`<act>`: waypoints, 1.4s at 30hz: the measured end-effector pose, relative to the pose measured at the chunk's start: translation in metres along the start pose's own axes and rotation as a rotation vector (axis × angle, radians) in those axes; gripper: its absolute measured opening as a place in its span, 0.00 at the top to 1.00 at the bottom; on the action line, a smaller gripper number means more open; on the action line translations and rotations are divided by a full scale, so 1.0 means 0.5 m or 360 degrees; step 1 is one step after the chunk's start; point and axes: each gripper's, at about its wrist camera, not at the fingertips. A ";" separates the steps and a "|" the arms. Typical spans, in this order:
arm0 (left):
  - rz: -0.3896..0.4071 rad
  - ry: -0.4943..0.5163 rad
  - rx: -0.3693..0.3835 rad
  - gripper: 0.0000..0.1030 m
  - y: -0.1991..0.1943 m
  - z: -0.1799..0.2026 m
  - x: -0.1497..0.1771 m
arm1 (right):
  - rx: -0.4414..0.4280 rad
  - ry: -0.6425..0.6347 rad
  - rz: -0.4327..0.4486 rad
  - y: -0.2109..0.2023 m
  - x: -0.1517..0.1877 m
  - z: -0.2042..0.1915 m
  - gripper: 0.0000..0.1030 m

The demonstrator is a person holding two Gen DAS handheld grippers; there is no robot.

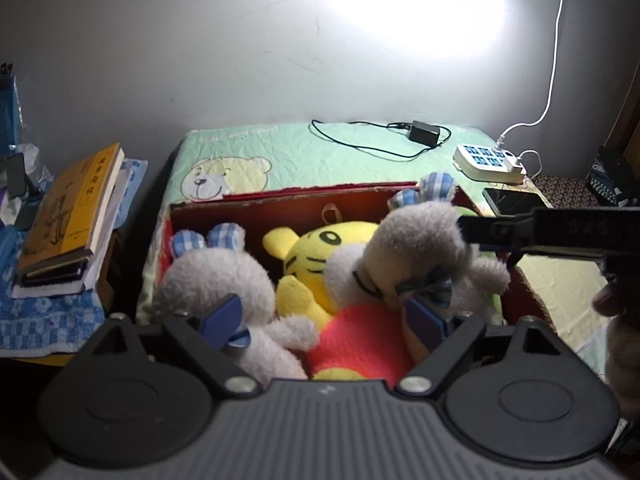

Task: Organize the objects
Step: 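Lower the white rabbit into the red box and open the right gripper, then withdraw the right tool from the box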

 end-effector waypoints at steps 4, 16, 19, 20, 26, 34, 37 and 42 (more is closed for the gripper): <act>-0.0041 -0.0041 -0.0058 0.15 0.004 -0.008 0.002 | 0.0053 -0.0001 0.0001 0.027 0.020 0.011 0.74; -0.0121 -0.0040 -0.0292 0.15 0.011 0.028 -0.001 | 0.0184 -0.0130 0.0110 -0.092 -0.030 0.024 0.55; -0.0151 -0.0030 -0.0361 0.15 0.011 0.050 -0.002 | 0.0328 -0.0357 0.0129 -0.110 -0.025 0.012 0.50; -0.0167 -0.0031 -0.0379 0.15 0.012 0.058 -0.002 | 0.0360 -0.0402 0.0135 -0.118 -0.024 0.014 0.46; -0.0185 0.0028 -0.0500 0.15 0.003 0.118 0.003 | 0.0482 -0.0566 0.0161 -0.162 -0.018 0.033 0.28; -0.0230 0.0002 -0.0645 0.15 -0.012 0.173 0.027 | 0.0558 -0.0551 0.0141 -0.209 -0.012 0.073 0.22; -0.0237 0.0035 -0.0724 0.15 -0.020 0.197 0.040 | 0.0544 -0.0553 0.0094 -0.222 -0.002 0.083 0.22; -0.0294 0.0032 -0.0691 0.15 -0.035 0.230 0.064 | 0.0556 -0.0592 0.0060 -0.241 0.015 0.087 0.21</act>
Point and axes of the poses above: each gripper's, at about its wrist camera, not at the fingertips, and y roughly the way its jaws point, z to its right, x to its underside, and after that the axes turned 15 degrees about z, right-handed
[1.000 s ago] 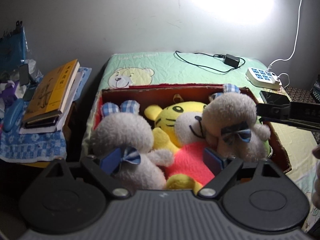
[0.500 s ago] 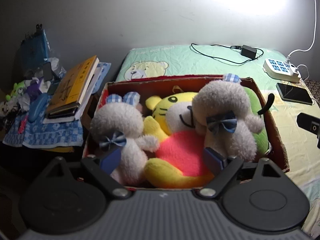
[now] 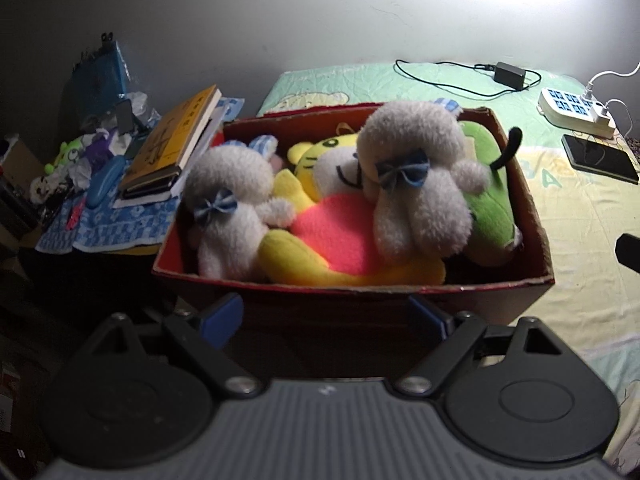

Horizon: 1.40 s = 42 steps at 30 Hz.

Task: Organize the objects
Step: 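Withdraw the right tool from the box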

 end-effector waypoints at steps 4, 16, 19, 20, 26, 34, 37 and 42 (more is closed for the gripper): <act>-0.0069 0.0000 -0.0008 0.15 -0.013 0.015 0.027 | 0.0001 -0.0032 -0.0005 -0.014 0.016 0.001 0.18; -0.0249 -0.0060 -0.0044 0.15 -0.021 0.014 0.087 | -0.0027 -0.0082 -0.0170 -0.021 0.050 -0.022 0.16; -0.0237 -0.0075 -0.0016 0.15 -0.023 0.007 0.086 | -0.0034 -0.0074 -0.0185 -0.023 0.047 -0.028 0.16; -0.0227 -0.0075 -0.0016 0.15 -0.024 0.006 0.084 | -0.0031 -0.0078 -0.0185 -0.024 0.046 -0.031 0.16; -0.0164 -0.0093 0.0052 0.15 -0.018 -0.015 0.058 | -0.0012 -0.0110 -0.0154 -0.025 0.026 -0.053 0.16; -0.0086 -0.0052 0.0152 0.15 -0.001 -0.073 0.012 | 0.0091 -0.0046 -0.0129 -0.018 -0.014 -0.104 0.16; -0.0091 -0.0028 0.0169 0.15 0.010 -0.104 0.006 | 0.0120 -0.0032 -0.0143 -0.013 -0.020 -0.134 0.16; -0.0093 -0.0013 0.0195 0.15 0.031 -0.165 -0.004 | 0.0176 -0.0060 -0.0158 -0.010 -0.021 -0.190 0.16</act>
Point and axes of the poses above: each gripper's, at about its wrist camera, not at the fingertips, and y roughly the way its jaws point, z to its right, x to its underside, and after that the axes turned 15 degrees about z, right-handed
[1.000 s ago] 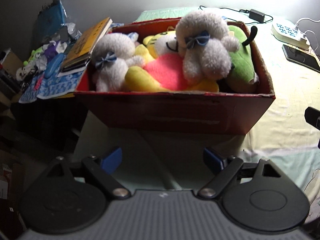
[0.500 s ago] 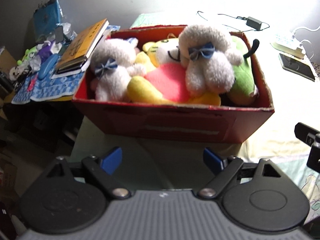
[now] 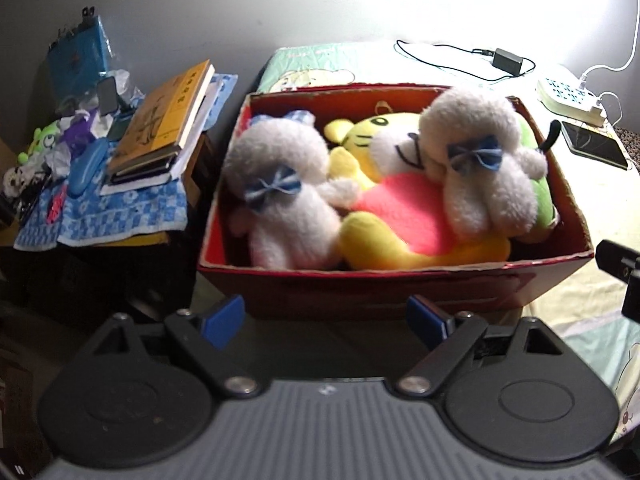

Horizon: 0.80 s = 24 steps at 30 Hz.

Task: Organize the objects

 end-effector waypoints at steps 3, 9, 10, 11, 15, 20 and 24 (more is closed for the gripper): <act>0.0036 0.0031 0.0023 0.15 0.000 -0.018 -0.010 | 0.0055 0.0001 0.0004 -0.008 -0.005 -0.022 0.16; 0.0083 0.0120 0.0090 0.15 0.009 -0.037 -0.022 | 0.0210 0.0085 0.0003 -0.022 -0.006 -0.038 0.16; 0.0081 0.0136 0.0101 0.15 0.012 -0.037 -0.020 | 0.0236 0.0099 0.0000 -0.026 -0.002 -0.041 0.16; 0.0076 0.0147 0.0117 0.15 0.015 -0.037 -0.017 | 0.0262 0.0115 -0.0007 -0.028 0.003 -0.044 0.16; 0.0051 0.0199 0.0181 0.15 0.026 -0.036 -0.004 | 0.0316 0.0134 -0.0041 -0.034 0.025 -0.056 0.16; 0.0047 0.0224 0.0194 0.15 0.028 -0.040 0.001 | 0.0358 0.0157 -0.0091 -0.033 0.042 -0.064 0.16; 0.0038 0.0220 0.0197 0.15 0.029 -0.044 0.010 | 0.0355 0.0157 -0.0104 -0.022 0.040 -0.070 0.16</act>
Point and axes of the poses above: each gripper's, at about its wrist camera, not at the fingertips, and y roughly the way its jaws point, z to its right, x to its underside, and after that the axes turned 15 degrees about z, right-handed
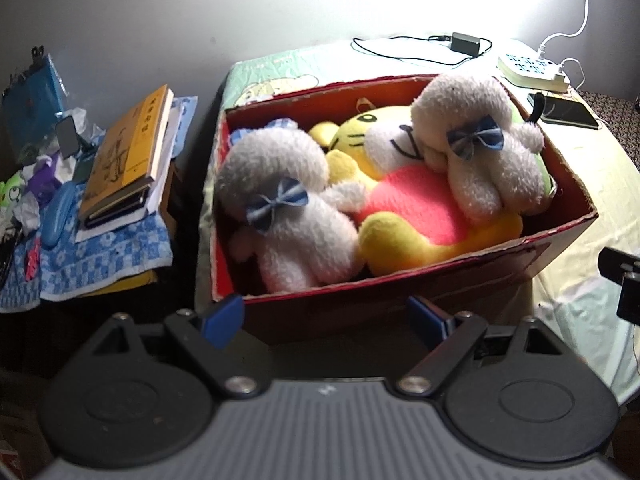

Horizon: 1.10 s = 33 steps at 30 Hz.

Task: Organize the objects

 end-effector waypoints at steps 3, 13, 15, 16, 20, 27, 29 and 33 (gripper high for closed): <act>-0.0013 -0.0011 -0.0033 0.15 0.004 -0.003 0.009 | -0.0032 -0.0012 -0.0031 0.012 0.001 -0.009 0.16; -0.0096 -0.0021 -0.0031 0.15 0.016 0.001 0.032 | -0.0082 0.0005 -0.0182 0.047 0.017 -0.026 0.16; -0.0117 -0.0012 -0.0029 0.15 0.022 0.004 0.036 | -0.0077 0.0009 -0.0192 0.049 0.019 -0.026 0.16; -0.0129 -0.0017 -0.0021 0.15 0.024 0.006 0.038 | -0.0075 0.0012 -0.0193 0.049 0.020 -0.026 0.16; -0.0149 -0.0014 0.0002 0.15 0.029 0.013 0.043 | -0.0063 -0.0002 -0.0188 0.049 0.024 -0.027 0.16; -0.0189 -0.0039 0.0015 0.15 0.044 0.012 0.048 | -0.0065 -0.0001 -0.0212 0.056 0.030 -0.027 0.16; -0.0190 -0.0028 0.0006 0.15 0.045 0.013 0.051 | -0.0070 -0.0003 -0.0219 0.058 0.032 -0.029 0.16; -0.0201 0.0001 -0.0004 0.15 0.050 0.018 0.057 | -0.0084 -0.0009 -0.0233 0.061 0.036 -0.028 0.16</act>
Point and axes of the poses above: each gripper's, at about its wrist camera, not at the fingertips, and y roughly the way its jaws point, z to its right, x to its underside, and after that the axes turned 15 degrees about z, right-handed
